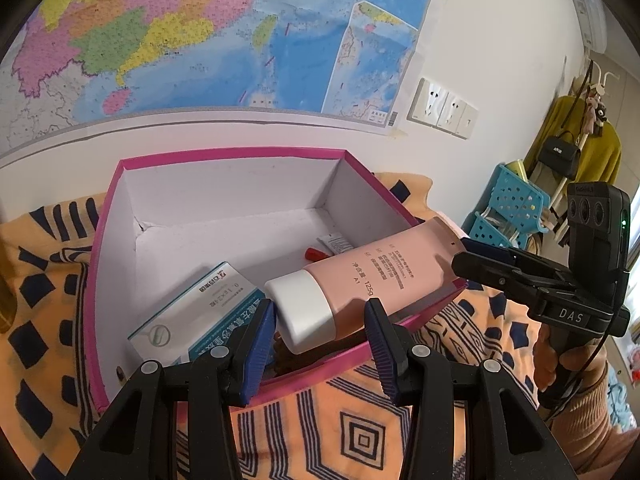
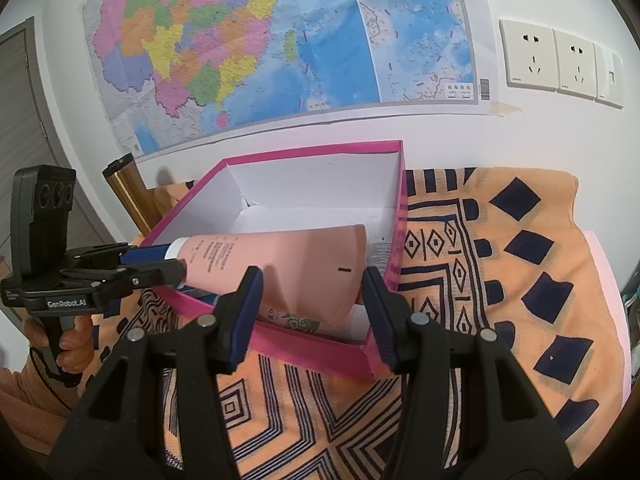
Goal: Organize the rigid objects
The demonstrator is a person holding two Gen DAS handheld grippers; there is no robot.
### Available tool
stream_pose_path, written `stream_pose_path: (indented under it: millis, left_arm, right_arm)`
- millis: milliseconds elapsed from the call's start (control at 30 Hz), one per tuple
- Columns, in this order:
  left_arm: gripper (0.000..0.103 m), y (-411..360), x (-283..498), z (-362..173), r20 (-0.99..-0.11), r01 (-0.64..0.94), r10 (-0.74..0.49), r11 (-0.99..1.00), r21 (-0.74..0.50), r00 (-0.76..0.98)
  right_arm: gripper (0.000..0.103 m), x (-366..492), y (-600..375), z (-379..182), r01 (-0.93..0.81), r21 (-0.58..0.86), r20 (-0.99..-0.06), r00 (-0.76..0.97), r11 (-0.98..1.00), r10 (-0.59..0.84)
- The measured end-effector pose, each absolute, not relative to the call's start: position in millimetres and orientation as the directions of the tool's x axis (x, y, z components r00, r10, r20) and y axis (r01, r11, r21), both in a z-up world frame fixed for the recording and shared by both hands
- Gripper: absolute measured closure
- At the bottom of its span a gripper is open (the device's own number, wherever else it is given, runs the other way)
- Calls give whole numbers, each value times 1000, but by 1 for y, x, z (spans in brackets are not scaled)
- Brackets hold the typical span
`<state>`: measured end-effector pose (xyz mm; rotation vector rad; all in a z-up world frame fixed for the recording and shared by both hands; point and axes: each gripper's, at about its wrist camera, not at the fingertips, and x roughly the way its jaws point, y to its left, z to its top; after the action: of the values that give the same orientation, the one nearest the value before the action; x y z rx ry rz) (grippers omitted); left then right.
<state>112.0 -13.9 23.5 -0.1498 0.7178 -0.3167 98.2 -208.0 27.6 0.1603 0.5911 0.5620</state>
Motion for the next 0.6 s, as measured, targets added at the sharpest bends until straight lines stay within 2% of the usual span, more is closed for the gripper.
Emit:
stream_pose_path:
  millis: [600]
  left_arm:
    - [57,-14,117,19,-632,229,-336,941,-248,699]
  right_arm:
    - [49,104,-209,25,-445,308,-492,682,841,541]
